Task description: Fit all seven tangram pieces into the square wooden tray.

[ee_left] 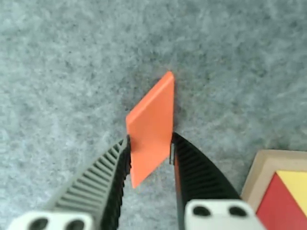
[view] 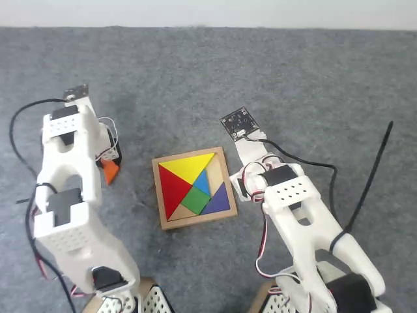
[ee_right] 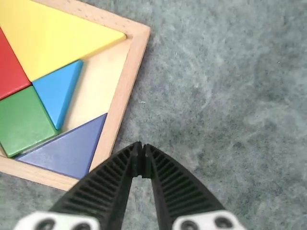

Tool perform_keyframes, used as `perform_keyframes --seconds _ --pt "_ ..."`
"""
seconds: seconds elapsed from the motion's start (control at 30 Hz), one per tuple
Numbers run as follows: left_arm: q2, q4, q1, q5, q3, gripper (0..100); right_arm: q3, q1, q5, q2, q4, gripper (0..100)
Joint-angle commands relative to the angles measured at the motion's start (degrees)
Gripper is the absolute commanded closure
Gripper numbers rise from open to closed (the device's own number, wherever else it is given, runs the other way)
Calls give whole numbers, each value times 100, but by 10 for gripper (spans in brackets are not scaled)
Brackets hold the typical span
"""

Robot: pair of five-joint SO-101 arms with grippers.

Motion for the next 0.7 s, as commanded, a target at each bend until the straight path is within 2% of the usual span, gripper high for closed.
perform_keyframes --seconds 0.0,0.13,0.23,0.67 --pt "-352 -149 -114 -97 -4 869 -44 22 62 -268 13 991" --pt "-255 -571 -97 -114 215 799 -44 22 62 -286 31 991" --pt "-26 -589 -105 -97 136 758 -44 22 62 -295 48 991" --pt "79 -466 -141 88 -31 929 -44 22 62 -295 48 991"
